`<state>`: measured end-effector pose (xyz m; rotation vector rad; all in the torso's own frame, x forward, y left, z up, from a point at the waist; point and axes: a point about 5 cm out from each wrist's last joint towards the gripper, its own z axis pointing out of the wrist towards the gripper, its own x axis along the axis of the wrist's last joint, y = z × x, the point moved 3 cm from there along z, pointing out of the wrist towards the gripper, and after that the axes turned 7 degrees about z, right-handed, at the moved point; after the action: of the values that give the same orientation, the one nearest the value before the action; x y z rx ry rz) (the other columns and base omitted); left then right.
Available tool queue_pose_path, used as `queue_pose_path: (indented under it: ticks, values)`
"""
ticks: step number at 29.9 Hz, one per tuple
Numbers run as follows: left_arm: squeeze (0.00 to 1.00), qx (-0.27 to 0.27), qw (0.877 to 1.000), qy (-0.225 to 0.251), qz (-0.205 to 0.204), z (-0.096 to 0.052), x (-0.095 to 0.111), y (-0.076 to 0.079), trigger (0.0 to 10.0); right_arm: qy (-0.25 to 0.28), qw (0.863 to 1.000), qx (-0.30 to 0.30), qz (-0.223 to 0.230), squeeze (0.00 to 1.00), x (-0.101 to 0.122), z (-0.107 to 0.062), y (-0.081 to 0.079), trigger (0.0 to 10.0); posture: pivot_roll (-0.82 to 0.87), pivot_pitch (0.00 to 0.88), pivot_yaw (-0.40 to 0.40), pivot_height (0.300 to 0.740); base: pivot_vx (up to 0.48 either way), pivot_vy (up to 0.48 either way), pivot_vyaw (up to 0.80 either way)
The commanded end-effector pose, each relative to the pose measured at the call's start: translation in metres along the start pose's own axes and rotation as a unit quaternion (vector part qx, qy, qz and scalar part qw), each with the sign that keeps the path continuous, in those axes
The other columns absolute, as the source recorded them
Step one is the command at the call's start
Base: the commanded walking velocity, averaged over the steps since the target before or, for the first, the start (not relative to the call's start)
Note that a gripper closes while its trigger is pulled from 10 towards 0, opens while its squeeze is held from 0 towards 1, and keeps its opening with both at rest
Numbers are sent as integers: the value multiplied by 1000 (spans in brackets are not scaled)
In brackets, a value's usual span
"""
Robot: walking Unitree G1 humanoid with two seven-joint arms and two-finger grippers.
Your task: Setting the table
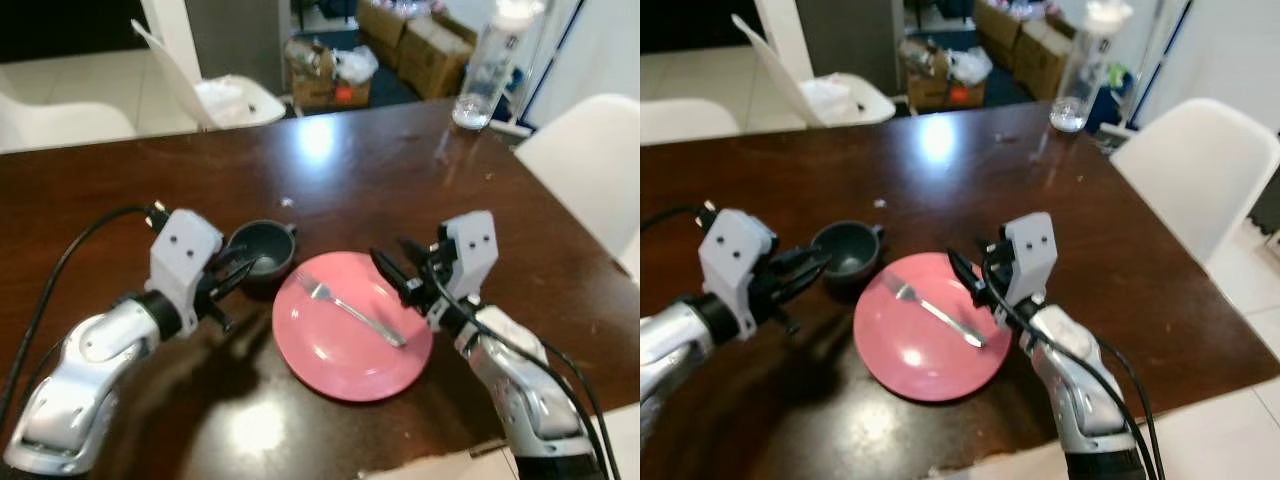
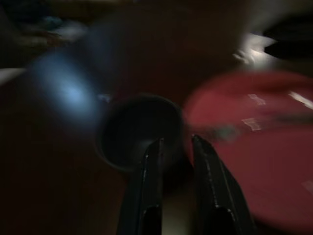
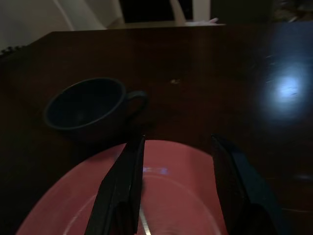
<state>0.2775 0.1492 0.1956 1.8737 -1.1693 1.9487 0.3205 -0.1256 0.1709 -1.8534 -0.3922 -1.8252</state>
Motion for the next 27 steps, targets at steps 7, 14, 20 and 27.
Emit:
queue_pose_path:
  ticks: [7,14,20,27]
  values:
    - [0,-50,999,-6,1,-10,10,13,10000,-73,997,31,23,0,-33,3,7,10000,42,93,97,740,0,0,0]
    - [0,-40,999,-9,2,-16,19,5,10000,-123,992,27,-3,0,-48,10,16,10000,68,115,94,740,0,0,0]
    - [0,-33,999,-17,-2,-20,19,4,10000,-136,990,23,8,0,-59,4,22,10000,79,119,111,740,0,0,0]
    - [0,-18,1000,-24,1,-20,19,-4,10000,-150,987,38,38,0,-73,2,19,4039,89,112,126,740,0,0,0]
